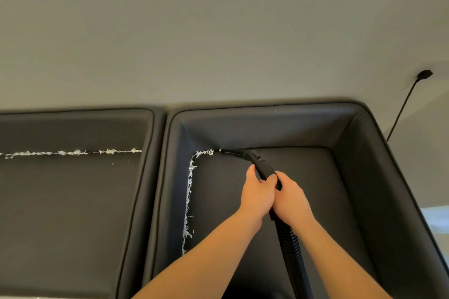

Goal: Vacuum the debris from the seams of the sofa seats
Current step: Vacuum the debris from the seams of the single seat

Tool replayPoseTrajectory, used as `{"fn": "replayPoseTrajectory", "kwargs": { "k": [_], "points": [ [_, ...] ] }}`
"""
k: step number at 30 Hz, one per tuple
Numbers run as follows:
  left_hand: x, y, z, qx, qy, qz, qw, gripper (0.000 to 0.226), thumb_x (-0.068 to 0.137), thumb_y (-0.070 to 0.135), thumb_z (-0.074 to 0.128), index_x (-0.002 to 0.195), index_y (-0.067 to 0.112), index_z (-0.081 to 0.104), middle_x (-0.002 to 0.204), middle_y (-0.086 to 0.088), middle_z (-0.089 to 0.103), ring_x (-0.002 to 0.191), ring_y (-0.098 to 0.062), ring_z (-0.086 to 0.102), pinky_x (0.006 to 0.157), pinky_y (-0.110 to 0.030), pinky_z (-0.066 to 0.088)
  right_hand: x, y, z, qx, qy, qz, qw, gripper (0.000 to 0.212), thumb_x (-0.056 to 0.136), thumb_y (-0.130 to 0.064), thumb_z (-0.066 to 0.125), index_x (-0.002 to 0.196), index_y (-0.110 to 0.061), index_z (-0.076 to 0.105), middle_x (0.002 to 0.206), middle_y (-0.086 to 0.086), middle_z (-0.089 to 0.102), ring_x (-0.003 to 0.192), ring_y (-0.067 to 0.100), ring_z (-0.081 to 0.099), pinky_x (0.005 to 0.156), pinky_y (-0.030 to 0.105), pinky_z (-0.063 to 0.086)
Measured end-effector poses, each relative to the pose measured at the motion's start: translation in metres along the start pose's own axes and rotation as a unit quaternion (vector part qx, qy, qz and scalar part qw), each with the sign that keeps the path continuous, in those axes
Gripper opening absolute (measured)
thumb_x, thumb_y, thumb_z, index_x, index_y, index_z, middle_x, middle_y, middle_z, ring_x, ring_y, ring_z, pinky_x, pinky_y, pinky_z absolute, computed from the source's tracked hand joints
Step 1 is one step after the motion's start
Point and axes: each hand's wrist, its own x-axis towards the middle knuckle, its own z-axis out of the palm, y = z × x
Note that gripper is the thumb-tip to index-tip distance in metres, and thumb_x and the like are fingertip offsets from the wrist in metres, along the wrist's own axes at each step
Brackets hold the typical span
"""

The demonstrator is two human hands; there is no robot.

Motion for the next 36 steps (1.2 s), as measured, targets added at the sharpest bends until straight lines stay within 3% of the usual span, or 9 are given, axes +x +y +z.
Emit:
{"fn": "replayPoseTrajectory", "kwargs": {
  "k": [3,6,9,14,19,24,29,33,36],
  "points": [
    [0.023,0.019,0.002,-0.007,-0.006,0.005,1.0,0.069,0.094,0.03,0.058,0.156,0.028,0.03,0.135,0.002,0.061,0.119,-0.019,0.062,0.105,-0.042,0.051,0.021,-0.019,-0.011,-0.011,0.002,-0.01,1.0,0.01,0.097,-0.021,0.05,0.099,-0.024,0.06,0.084,-0.003,0.068,0.08,0.021,0.065,0.062,0.034,0.048],
    [0.041,0.038,0.007,-0.028,-0.011,-0.004,1.0,0.054,0.091,0.029,0.059,0.142,0.027,0.041,0.131,-0.001,0.063,0.116,-0.024,0.064,0.101,-0.049,0.054,0.042,-0.032,-0.027,-0.001,-0.007,-0.008,1.0,0.012,0.092,-0.018,0.051,0.088,-0.024,0.061,0.078,0.004,0.07,0.072,0.027,0.068,0.061,0.039,0.055],
    [0.057,0.053,0.017,-0.037,-0.009,-0.004,0.999,0.054,0.091,0.027,0.058,0.143,0.024,0.04,0.116,0.0,0.064,0.109,-0.024,0.065,0.096,-0.05,0.057,0.06,-0.041,-0.043,0.051,-0.04,0.004,0.998,0.014,0.092,-0.011,0.052,0.091,-0.017,0.065,0.074,0.013,0.071,0.058,0.029,0.068,0.053,0.04,0.057],
    [0.085,0.079,0.032,-0.038,-0.003,-0.022,0.999,0.064,0.091,0.029,0.055,0.15,0.021,0.032,0.131,-0.009,0.061,0.114,-0.03,0.063,0.09,-0.044,0.058,0.089,-0.056,-0.067,0.105,-0.071,0.022,0.992,0.013,0.096,-0.004,0.053,0.099,-0.004,0.065,0.071,0.019,0.068,0.046,0.024,0.064,0.047,0.032,0.05],
    [0.113,0.089,0.024,-0.068,0.026,-0.038,0.997,0.056,0.093,0.019,0.055,0.146,0.017,0.037,0.122,-0.01,0.063,0.109,-0.03,0.064,0.094,-0.048,0.057,0.114,-0.064,-0.041,0.144,-0.048,0.055,0.987,0.013,0.093,-0.005,0.055,0.1,-0.001,0.065,0.089,0.026,0.071,0.064,0.032,0.064,0.052,0.038,0.055],
    [0.111,0.069,0.006,-0.101,0.025,-0.044,0.994,0.062,0.095,0.018,0.058,0.152,0.023,0.034,0.135,-0.006,0.059,0.114,-0.025,0.063,0.098,-0.046,0.055,0.116,-0.057,-0.013,0.105,-0.036,0.049,0.993,0.011,0.093,-0.022,0.058,0.089,-0.017,0.066,0.083,0.01,0.073,0.077,0.034,0.071,0.068,0.052,0.06],
    [0.09,0.05,0.013,-0.064,-0.003,-0.051,0.997,0.064,0.097,0.019,0.055,0.154,0.028,0.027,0.131,-0.003,0.06,0.111,-0.022,0.063,0.095,-0.04,0.055,0.085,-0.034,-0.012,0.119,-0.024,0.061,0.991,0.014,0.096,-0.018,0.056,0.091,-0.023,0.067,0.077,0.004,0.074,0.066,0.026,0.072,0.057,0.04,0.058],
    [0.058,0.016,0.019,-0.027,-0.002,-0.055,0.998,0.06,0.101,0.021,0.05,0.154,0.034,0.024,0.13,0.0,0.063,0.114,-0.02,0.064,0.102,-0.041,0.052,0.047,-0.006,-0.001,0.11,-0.029,0.05,0.992,0.015,0.096,-0.018,0.06,0.094,-0.031,0.068,0.076,-0.006,0.074,0.07,0.015,0.072,0.069,0.045,0.061],
    [0.041,0.001,0.019,-0.029,0.025,-0.035,0.999,0.059,0.101,0.024,0.049,0.152,0.04,0.025,0.126,0.004,0.066,0.112,-0.015,0.066,0.103,-0.042,0.052,0.027,-0.001,0.005,0.091,-0.022,0.012,0.996,0.015,0.095,-0.019,0.064,0.095,-0.034,0.065,0.076,-0.013,0.073,0.07,0.006,0.069,0.063,0.032,0.056]
  ]
}}
